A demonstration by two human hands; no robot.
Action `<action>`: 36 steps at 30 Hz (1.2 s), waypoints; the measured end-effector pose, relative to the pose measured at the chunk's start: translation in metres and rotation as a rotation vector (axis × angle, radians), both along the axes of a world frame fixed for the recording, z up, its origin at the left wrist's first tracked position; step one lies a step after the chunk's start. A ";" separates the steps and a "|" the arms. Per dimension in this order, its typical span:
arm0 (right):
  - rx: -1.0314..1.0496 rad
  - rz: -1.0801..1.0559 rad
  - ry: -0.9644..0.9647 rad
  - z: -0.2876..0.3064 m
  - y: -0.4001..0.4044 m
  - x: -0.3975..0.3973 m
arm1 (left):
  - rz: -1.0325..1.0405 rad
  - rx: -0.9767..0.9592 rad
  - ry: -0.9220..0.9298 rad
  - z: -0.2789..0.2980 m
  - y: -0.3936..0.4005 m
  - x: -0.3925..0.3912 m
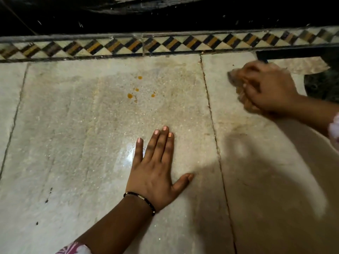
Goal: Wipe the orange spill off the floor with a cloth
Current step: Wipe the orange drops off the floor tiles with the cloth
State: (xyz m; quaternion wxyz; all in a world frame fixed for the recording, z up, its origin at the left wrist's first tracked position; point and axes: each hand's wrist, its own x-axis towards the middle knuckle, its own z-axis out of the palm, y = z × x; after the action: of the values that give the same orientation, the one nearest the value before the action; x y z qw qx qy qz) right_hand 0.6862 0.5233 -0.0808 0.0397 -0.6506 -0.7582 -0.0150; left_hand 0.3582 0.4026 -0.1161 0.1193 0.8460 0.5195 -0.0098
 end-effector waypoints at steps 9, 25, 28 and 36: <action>-0.019 0.192 -0.059 -0.006 -0.003 -0.099 | -0.005 -0.015 0.021 0.003 0.000 0.000; -0.106 0.307 -0.143 0.009 0.043 -0.146 | 0.107 -0.014 0.020 0.005 -0.001 -0.001; -0.120 0.636 -0.169 0.004 0.004 -0.166 | 0.197 -0.004 0.022 0.007 -0.005 -0.001; -0.052 0.229 -0.103 0.002 0.061 -0.149 | 0.417 0.024 0.066 0.005 0.004 -0.059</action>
State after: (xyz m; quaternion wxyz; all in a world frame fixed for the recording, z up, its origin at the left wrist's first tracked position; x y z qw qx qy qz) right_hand 0.5371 0.5844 -0.0787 -0.0148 -0.5589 -0.8287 -0.0240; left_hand 0.2995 0.4071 -0.1109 0.0917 0.7208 0.6871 -0.0066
